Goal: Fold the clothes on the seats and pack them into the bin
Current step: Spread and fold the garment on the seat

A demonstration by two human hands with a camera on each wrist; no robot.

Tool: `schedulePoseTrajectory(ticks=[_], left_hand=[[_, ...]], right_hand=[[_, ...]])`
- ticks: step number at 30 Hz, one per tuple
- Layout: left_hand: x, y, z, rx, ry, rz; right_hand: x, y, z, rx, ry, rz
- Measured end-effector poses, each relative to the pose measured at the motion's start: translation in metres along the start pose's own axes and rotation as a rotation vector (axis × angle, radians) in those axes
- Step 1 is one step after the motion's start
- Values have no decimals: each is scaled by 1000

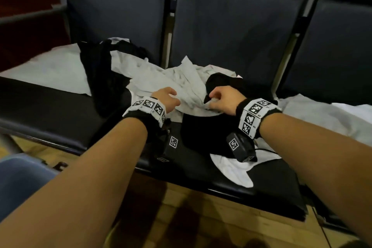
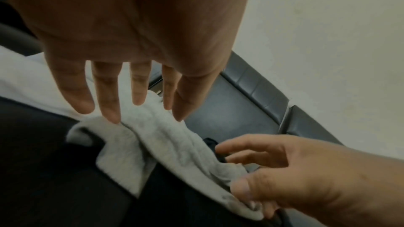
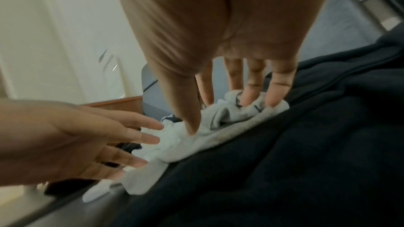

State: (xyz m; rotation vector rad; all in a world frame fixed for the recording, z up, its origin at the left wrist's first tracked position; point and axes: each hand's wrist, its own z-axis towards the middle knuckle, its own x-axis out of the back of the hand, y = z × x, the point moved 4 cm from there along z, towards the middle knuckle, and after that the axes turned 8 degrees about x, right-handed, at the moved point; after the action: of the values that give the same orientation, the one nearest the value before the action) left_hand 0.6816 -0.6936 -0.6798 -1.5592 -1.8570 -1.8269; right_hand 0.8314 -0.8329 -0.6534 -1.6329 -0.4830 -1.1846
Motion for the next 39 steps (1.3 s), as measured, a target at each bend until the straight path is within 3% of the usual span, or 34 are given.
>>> schedulePoseTrajectory(ticks=[3,5,12,16,21,23,28,32,36,39], left_hand=[[-11,-6,17,-23,-11,96],[-18,-12,25,-39,-22,121],[-21,-3,31,-101,-71,145],[-6,18,19,-252,-40,66],[24,40,1,-445,142,-17],[35,45,-8,-461,201,-55],[59,62,-41,-557,226,-244],[69,80,-75,-651,231,-185],[62,72,-81,-585,64,23],[58,59,-78,-494,73,154]], right_hand=[[-17,3,14,93,-122,-205],[-22,6,21,103,-116,-269],[9,-3,31,111,264,136],[42,-29,14,196,333,455],[69,-41,-14,294,449,516],[76,-41,-23,303,452,471],[100,-25,-36,240,512,319],[109,-28,-54,220,644,442],[97,-34,-70,269,599,519],[103,-28,-75,253,641,568]])
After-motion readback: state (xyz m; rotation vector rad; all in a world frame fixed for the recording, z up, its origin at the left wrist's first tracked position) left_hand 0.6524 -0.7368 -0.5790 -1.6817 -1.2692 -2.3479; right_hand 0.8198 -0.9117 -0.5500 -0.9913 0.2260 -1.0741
